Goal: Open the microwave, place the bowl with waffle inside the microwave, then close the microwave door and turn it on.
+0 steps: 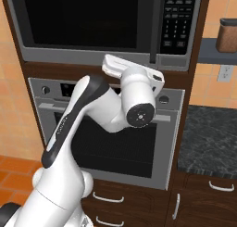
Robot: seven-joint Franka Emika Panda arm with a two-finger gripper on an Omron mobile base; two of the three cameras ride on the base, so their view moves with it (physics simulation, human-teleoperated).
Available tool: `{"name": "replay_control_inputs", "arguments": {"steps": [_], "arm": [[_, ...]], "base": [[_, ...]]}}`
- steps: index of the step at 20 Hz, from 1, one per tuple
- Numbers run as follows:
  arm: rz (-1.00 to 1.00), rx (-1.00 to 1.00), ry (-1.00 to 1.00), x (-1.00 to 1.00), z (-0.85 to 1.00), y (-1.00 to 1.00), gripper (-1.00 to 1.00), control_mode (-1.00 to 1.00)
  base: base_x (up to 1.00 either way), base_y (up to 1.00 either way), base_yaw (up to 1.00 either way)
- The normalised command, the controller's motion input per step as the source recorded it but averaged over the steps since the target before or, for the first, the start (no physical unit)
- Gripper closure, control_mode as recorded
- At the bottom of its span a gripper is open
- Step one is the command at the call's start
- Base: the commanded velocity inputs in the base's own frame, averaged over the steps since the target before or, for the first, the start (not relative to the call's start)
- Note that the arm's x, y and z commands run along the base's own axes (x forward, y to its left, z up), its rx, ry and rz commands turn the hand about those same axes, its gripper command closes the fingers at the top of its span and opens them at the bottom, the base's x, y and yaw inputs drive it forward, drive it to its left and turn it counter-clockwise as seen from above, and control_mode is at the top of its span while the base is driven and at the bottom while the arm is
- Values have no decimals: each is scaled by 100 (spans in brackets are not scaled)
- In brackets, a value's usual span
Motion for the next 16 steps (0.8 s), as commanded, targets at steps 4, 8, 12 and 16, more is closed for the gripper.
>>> {"name": "replay_control_inputs", "arguments": {"steps": [4, 8, 12, 16], "arm": [[0, 0, 0, -8, 0, 0, -100, -100], [-3, 0, -1, -2, -1, -2, -100, -100], [-11, 3, -9, -13, -6, -25, -100, -100], [-12, 9, -12, -31, -1, -38, -100, -100]], "base": [[0, 0, 0], [0, 0, 0], [0, 0, 0], [0, 0, 0]]}}
